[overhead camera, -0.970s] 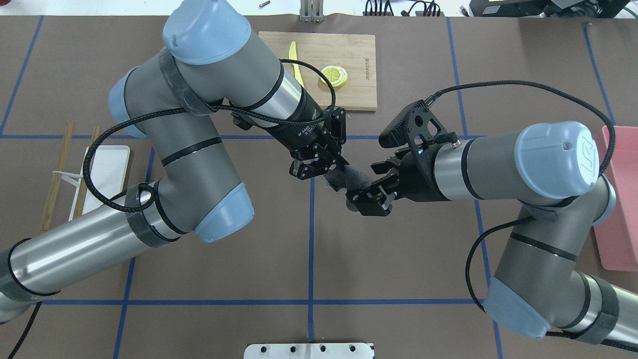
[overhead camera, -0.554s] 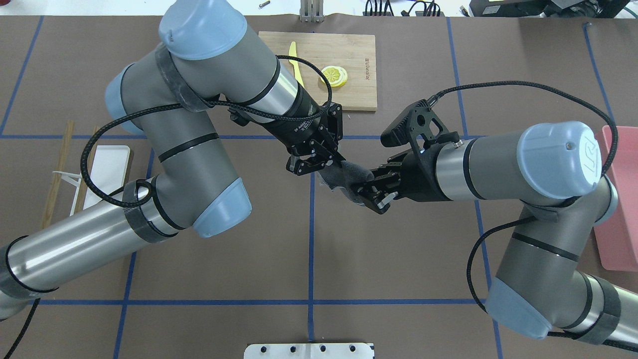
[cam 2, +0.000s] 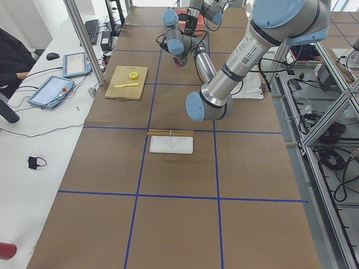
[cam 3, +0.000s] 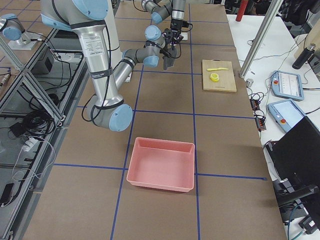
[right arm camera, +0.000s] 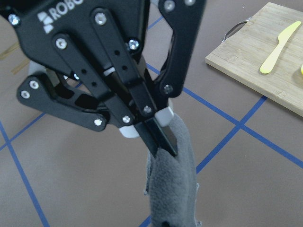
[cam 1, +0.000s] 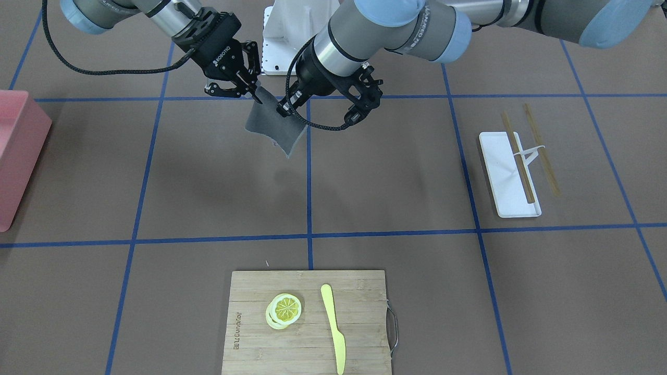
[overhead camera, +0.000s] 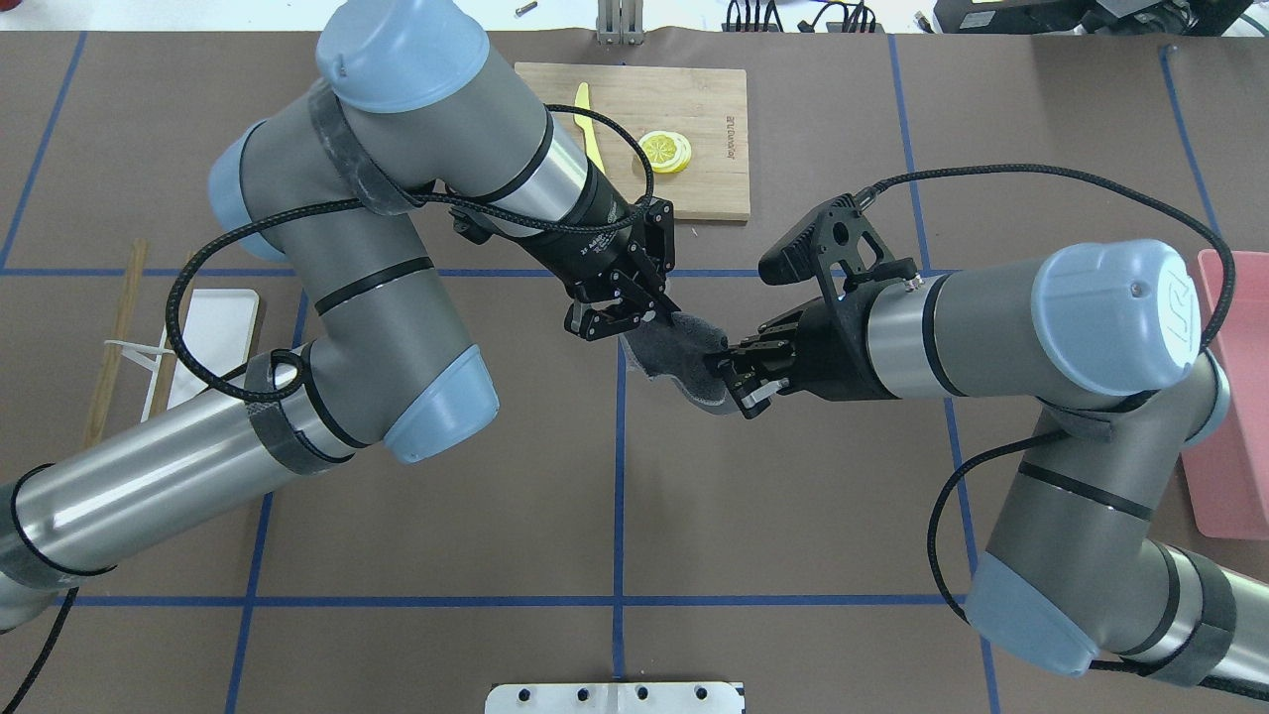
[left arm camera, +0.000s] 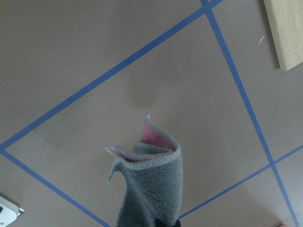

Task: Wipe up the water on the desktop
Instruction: 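Grasp the cloth's hanging end with the right gripper while the left gripper holds it, then open and withdraw the left gripper while the right gripper carries the cloth away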

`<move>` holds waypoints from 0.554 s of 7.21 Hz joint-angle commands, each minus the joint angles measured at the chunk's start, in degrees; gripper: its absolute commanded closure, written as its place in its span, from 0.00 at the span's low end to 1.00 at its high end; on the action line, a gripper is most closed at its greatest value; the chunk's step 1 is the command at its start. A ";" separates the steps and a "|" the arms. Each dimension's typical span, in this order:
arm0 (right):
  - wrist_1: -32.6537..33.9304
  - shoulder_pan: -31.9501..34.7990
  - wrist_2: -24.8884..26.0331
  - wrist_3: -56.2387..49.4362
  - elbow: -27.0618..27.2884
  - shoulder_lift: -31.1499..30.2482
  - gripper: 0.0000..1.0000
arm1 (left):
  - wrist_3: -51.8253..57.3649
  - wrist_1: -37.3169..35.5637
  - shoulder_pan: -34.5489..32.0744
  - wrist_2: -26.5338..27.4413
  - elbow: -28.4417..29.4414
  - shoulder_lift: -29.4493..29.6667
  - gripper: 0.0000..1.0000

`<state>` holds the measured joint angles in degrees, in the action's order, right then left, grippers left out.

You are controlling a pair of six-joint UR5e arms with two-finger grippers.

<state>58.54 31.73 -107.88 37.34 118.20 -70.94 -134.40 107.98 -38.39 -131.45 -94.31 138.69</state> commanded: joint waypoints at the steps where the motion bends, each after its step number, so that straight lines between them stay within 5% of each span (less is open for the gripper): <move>1: 0.09 0.09 0.04 2.12 0.09 0.02 1.00 | 6.80 0.30 -0.11 0.23 -0.34 -0.17 0.54; 2: 0.61 0.70 -0.05 2.13 0.18 -0.33 1.00 | 11.22 0.22 -0.63 0.49 -1.21 -1.74 0.02; 4: 3.32 4.03 -1.45 1.95 0.79 -1.12 1.00 | 14.05 0.13 -5.62 0.50 -2.62 -4.30 0.02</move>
<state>59.94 33.75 -108.47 39.29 118.52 -71.57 -123.03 108.26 -41.17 -131.00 -96.07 135.67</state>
